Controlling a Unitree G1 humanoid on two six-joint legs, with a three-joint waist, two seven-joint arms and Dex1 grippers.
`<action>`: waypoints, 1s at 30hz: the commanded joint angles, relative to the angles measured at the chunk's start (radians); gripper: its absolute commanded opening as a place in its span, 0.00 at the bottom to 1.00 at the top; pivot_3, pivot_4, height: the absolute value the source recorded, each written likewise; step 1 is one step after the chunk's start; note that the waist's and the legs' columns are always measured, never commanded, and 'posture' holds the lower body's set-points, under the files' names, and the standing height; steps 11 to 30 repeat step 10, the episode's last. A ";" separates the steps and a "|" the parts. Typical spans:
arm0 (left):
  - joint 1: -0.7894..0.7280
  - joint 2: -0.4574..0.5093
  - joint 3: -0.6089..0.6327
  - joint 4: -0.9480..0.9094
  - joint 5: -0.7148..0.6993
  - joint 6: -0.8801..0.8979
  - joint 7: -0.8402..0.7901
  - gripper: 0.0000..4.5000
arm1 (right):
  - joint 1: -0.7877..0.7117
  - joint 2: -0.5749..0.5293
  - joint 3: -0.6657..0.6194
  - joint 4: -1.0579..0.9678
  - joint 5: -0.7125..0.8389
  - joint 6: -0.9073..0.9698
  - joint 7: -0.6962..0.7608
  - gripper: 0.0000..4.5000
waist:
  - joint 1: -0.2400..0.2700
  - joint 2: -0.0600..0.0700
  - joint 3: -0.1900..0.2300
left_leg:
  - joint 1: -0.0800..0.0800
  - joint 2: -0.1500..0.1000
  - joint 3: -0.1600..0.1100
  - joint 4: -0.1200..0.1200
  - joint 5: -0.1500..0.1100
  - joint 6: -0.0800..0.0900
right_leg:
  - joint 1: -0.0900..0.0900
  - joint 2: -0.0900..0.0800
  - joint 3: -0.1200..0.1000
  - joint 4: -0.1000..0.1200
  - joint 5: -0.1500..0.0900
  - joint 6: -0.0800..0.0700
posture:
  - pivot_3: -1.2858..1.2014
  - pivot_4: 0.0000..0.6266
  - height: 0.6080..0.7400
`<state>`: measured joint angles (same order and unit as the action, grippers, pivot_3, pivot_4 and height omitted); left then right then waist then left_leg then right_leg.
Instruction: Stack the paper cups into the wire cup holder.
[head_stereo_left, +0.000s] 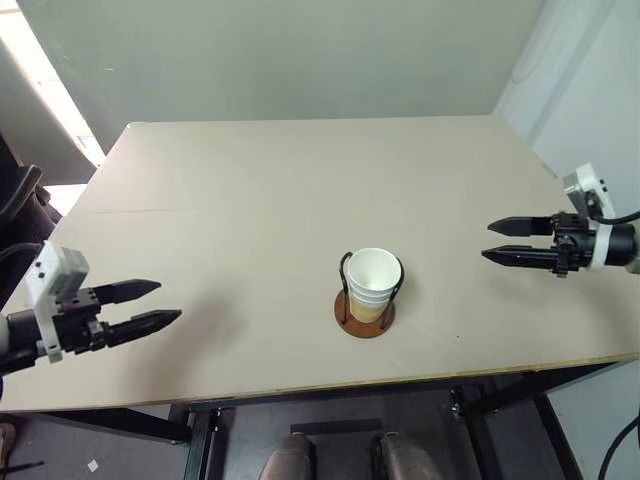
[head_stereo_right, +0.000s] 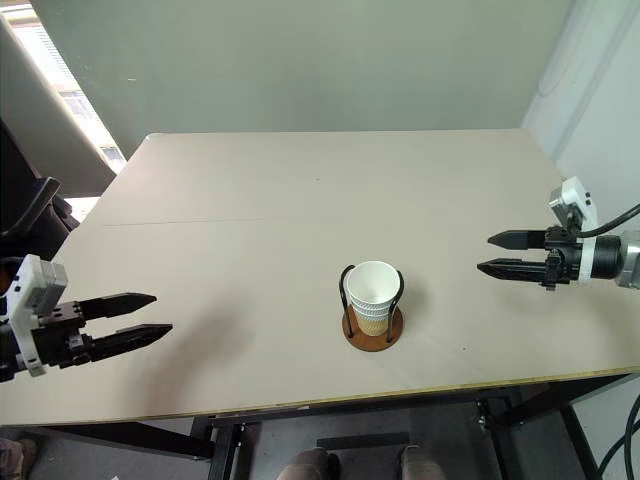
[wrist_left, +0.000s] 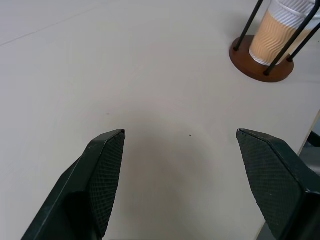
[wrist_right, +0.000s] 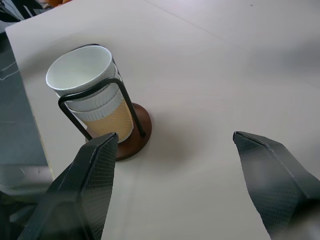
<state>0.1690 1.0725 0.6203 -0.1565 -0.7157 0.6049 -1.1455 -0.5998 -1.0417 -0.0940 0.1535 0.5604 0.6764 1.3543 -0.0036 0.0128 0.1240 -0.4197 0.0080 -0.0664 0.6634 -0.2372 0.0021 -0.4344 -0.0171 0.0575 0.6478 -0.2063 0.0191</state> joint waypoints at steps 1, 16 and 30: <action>-0.004 -0.001 0.048 -0.025 0.001 0.011 0.006 0.85 | -0.015 -0.005 -0.012 -0.001 -0.009 -0.015 0.009 0.85 | 0.000 0.000 0.000 | 0.000 0.000 0.000 0.000 0.000 0.000 | 0.000 0.000 0.000 0.000 0.000 0.000 | 0.52 0.24 1.00; -0.006 -0.007 0.049 -0.041 0.007 0.019 0.022 0.85 | -0.032 0.025 -0.001 -0.001 -0.030 -0.016 -0.008 0.85 | 0.000 0.000 0.000 | 0.000 0.000 0.000 0.000 0.000 0.000 | 0.000 0.000 0.000 0.000 0.000 0.000 | 0.52 0.24 1.00; -0.006 -0.007 0.049 -0.041 0.007 0.019 0.022 0.85 | -0.032 0.025 -0.001 -0.001 -0.030 -0.016 -0.008 0.85 | 0.000 0.000 0.000 | 0.000 0.000 0.000 0.000 0.000 0.000 | 0.000 0.000 0.000 0.000 0.000 0.000 | 0.52 0.24 1.00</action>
